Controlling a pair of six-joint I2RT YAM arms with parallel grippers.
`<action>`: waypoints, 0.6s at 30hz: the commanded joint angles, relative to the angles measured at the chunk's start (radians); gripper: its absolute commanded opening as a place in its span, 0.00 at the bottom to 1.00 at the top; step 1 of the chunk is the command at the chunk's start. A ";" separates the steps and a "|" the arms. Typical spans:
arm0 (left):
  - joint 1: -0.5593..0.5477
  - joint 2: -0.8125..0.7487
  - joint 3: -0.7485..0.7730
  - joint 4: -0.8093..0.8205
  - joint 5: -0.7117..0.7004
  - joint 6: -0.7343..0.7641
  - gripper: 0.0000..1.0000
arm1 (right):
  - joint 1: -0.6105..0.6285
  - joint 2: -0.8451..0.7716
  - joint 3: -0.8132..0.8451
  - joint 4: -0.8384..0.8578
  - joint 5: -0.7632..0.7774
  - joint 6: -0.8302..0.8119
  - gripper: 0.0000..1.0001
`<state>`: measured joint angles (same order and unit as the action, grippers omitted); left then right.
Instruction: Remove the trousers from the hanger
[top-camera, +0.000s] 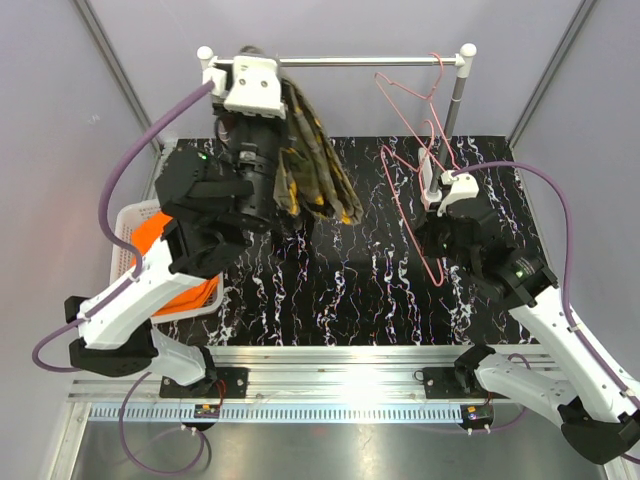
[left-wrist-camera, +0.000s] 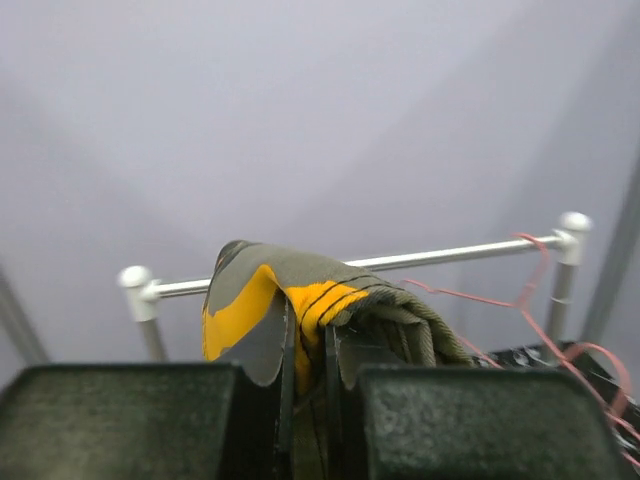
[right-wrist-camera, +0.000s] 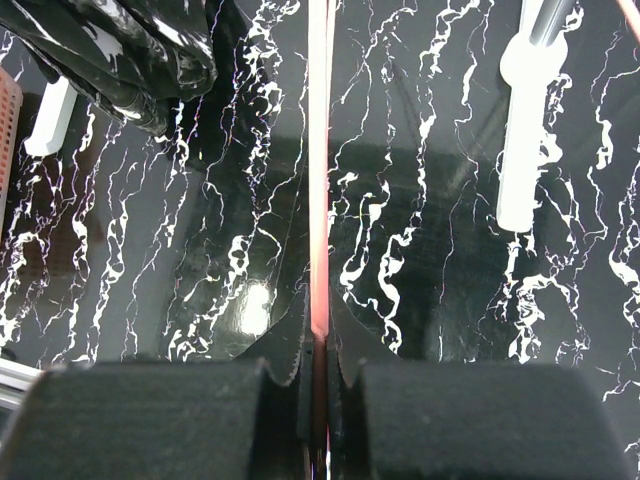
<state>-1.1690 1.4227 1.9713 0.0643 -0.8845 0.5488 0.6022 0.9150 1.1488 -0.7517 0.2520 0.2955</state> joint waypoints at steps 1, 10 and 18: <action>0.049 -0.051 0.063 0.238 -0.155 0.227 0.00 | 0.001 -0.008 0.012 0.035 0.039 -0.016 0.00; 0.393 -0.326 -0.230 -0.153 -0.229 -0.068 0.00 | 0.001 -0.002 0.037 0.054 0.033 -0.027 0.00; 0.785 -0.473 -0.523 -0.521 -0.254 -0.310 0.00 | 0.001 0.012 0.058 0.081 -0.042 -0.025 0.00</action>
<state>-0.5209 0.9588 1.5047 -0.3202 -1.1313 0.3916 0.6022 0.9287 1.1591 -0.7403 0.2409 0.2798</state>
